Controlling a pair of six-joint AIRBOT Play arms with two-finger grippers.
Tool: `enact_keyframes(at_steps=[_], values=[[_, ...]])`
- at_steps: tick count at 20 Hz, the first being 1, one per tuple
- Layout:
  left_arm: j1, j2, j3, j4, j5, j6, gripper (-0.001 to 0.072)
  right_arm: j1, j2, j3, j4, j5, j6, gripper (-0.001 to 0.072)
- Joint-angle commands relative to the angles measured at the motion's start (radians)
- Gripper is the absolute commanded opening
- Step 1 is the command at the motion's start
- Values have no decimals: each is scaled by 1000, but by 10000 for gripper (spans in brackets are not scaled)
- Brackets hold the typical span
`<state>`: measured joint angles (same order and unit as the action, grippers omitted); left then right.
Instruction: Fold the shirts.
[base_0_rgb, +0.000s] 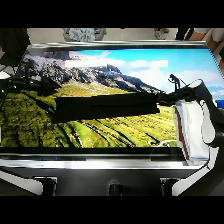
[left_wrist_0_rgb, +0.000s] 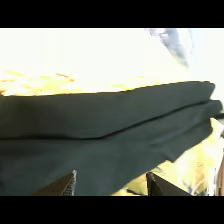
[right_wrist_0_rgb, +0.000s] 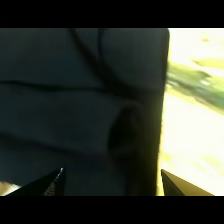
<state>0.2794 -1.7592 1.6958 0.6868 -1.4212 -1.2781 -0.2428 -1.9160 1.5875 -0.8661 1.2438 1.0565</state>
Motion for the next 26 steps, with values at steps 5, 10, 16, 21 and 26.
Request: enact_keyframes(at_steps=[5,10,16,21,26], values=[[-90,151,2,-26,-3,55,527,80,-65,-2,32,-12,171,80],[-257,125,-102,-30,73,105,30,92,102,-2,115,111,24,39],[-519,56,-365,-224,402,59,28,247,474,-3,-191,230,103,38],[-674,-47,-365,-278,519,12,28,352,702,-3,-253,277,218,38],[-830,-117,-365,-553,606,48,28,367,780,-2,-263,313,277,39]])
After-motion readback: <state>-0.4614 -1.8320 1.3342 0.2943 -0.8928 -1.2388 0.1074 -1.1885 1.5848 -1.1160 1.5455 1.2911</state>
